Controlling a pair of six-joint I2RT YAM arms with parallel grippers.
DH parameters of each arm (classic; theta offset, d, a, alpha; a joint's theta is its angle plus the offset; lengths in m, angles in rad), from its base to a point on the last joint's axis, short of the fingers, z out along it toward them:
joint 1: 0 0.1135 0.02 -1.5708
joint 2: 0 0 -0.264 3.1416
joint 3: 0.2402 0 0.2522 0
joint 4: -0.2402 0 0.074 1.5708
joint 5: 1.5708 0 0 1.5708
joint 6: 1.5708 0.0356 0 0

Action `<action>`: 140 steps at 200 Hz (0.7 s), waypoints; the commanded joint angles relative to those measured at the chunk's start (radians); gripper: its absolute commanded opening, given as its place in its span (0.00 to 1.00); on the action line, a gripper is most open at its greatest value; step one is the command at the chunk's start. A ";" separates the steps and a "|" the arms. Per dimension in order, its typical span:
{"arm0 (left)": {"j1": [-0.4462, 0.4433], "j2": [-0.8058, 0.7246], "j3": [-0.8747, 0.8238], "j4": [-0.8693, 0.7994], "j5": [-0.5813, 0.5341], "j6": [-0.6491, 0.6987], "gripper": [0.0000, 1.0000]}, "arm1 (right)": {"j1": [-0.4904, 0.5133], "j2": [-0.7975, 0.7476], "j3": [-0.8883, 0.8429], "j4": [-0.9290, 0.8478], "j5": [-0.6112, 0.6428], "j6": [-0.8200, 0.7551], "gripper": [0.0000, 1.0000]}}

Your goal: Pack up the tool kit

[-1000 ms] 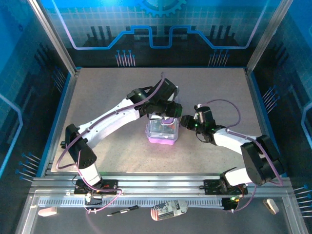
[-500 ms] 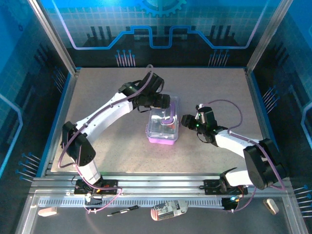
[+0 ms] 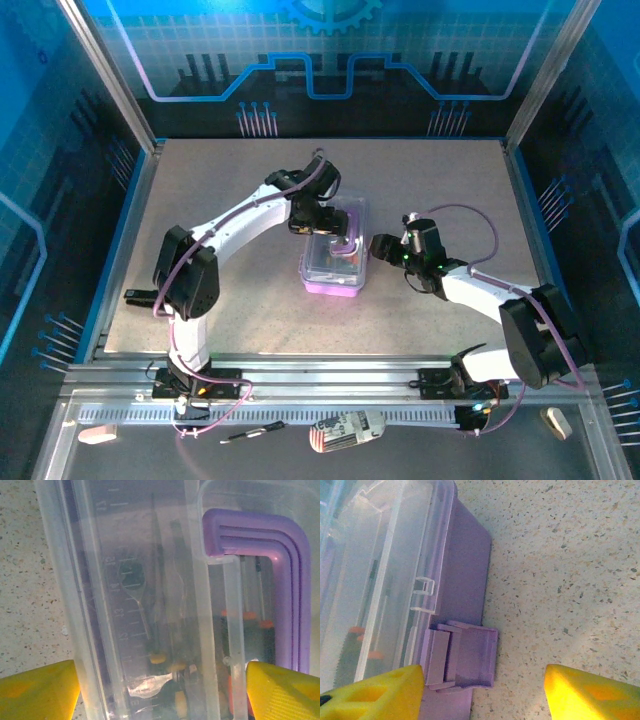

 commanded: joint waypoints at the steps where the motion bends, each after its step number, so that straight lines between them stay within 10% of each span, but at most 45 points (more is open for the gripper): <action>1: 0.000 0.021 0.003 -0.036 -0.003 0.027 0.85 | -0.010 -0.013 -0.005 -0.015 0.013 -0.013 0.67; 140: 0.017 0.038 -0.063 0.017 0.083 0.042 0.87 | -0.011 0.000 0.004 -0.024 0.010 -0.019 0.71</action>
